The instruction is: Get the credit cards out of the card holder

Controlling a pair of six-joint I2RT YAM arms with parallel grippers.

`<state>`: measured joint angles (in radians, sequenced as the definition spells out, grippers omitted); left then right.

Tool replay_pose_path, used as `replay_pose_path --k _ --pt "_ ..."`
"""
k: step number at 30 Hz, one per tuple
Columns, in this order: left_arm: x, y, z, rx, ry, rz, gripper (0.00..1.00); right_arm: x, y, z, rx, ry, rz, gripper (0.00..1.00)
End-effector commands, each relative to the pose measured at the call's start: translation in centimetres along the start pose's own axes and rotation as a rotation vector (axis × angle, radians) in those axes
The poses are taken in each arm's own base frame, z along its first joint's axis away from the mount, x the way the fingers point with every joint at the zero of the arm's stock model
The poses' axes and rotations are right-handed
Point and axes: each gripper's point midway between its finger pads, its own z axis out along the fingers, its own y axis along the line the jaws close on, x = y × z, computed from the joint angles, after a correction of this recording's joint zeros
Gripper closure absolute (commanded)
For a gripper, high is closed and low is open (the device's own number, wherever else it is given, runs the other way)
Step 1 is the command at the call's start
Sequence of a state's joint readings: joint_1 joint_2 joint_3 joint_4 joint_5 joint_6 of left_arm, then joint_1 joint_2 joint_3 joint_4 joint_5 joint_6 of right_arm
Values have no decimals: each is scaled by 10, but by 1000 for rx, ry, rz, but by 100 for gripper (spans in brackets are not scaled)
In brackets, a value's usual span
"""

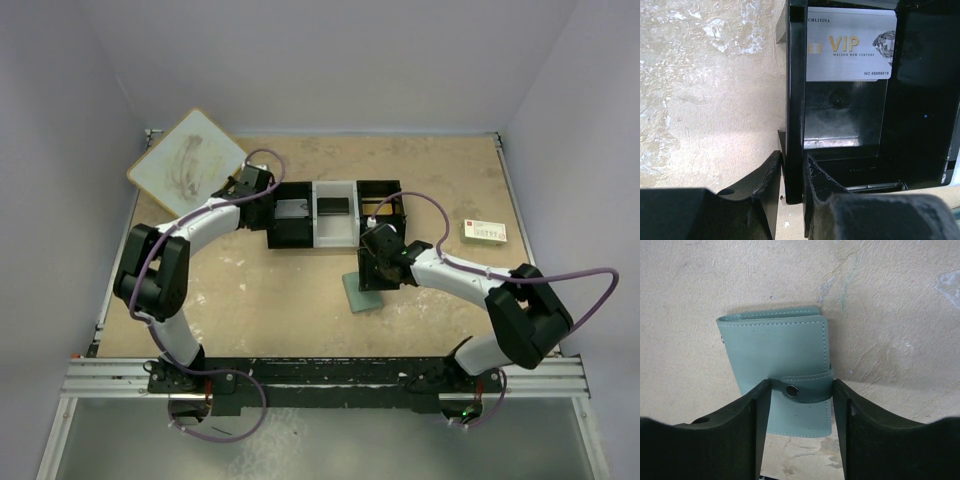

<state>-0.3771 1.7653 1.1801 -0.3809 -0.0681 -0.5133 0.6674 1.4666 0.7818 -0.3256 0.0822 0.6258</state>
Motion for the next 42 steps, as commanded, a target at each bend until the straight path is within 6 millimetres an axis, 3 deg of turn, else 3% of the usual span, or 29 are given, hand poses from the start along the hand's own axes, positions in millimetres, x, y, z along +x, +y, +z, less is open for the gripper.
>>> replay_pose_path --k 1,5,11,22,30,36,38,42 --pt "26 8 2 -37 68 -46 82 -13 -4 -4 72 -49 26 48" --pt "32 11 0 -49 82 -57 81 -16 -6 -5 98 -62 40 49" --pt "35 11 1 -51 72 -107 81 -11 -8 -2 121 -45 29 42" --pt "37 17 -6 -77 37 -154 83 -14 -4 -3 112 -50 -6 49" --pt "28 15 -15 -74 -6 -185 83 -16 -6 -5 127 -60 -25 54" --pt "32 14 -11 -68 4 -194 83 -16 -8 -6 134 -63 -43 54" --pt "31 13 -11 -64 1 -191 80 -18 -9 -6 140 -66 -47 51" --pt "25 20 -15 -96 -18 -149 66 -17 -9 -6 146 -61 -56 51"
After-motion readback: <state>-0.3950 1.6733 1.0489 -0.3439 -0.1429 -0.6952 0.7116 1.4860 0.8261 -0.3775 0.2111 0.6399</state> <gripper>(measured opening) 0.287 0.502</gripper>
